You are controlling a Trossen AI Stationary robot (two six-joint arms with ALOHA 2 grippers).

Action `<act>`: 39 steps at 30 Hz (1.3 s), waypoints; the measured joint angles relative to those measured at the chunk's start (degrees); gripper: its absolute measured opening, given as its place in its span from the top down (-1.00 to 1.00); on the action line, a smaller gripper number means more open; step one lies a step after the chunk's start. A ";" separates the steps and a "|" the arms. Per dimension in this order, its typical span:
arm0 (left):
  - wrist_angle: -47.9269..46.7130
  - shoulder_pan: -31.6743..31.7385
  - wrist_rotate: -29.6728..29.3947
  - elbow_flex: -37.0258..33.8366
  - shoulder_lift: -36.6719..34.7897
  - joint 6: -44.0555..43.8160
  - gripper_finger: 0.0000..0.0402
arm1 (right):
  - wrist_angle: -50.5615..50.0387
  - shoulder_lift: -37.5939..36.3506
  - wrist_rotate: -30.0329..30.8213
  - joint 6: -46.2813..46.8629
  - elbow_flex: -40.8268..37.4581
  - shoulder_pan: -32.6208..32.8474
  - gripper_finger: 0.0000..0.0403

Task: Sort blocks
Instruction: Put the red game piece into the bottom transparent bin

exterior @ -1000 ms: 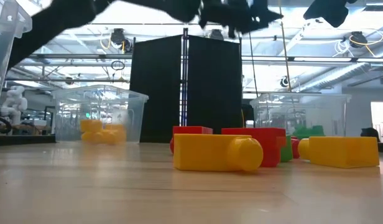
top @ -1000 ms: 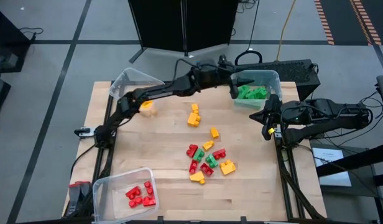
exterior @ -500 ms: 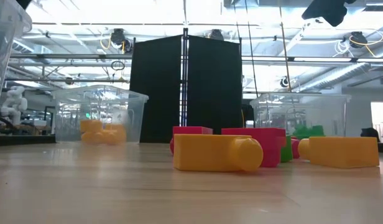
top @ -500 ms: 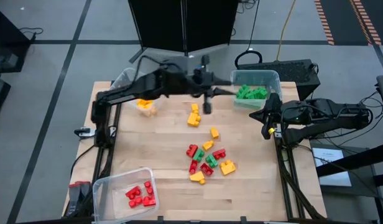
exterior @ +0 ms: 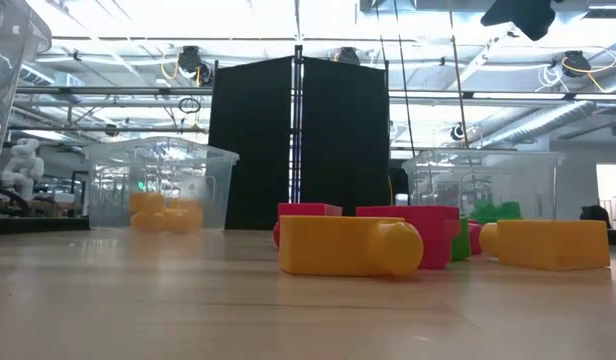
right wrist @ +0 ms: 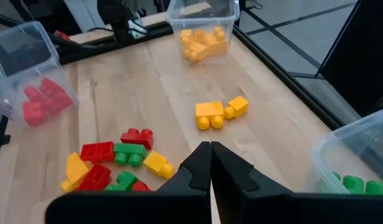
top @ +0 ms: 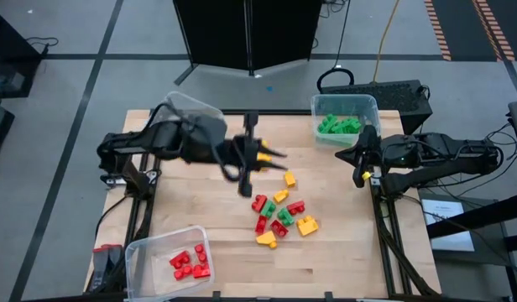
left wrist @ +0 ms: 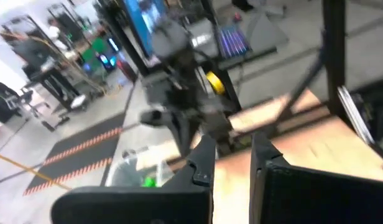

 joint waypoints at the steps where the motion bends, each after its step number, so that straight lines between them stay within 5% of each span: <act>1: -1.84 -1.40 -1.33 -0.02 -0.35 0.00 1.00 | 0.54 0.03 0.02 0.00 0.00 0.00 0.97; 17: -15.50 -13.82 -8.59 -0.03 -0.61 -13.84 1.00 | 0.66 0.63 0.00 1.55 0.00 0.00 0.97; 29: -3.89 -21.36 -8.74 -0.04 -0.77 -17.65 1.00 | 0.58 1.11 0.00 1.40 0.00 0.00 0.97; 39: 2.04 -25.54 -14.33 -0.04 -2.76 -20.88 1.00 | 0.58 1.53 0.02 -0.14 0.00 0.00 0.97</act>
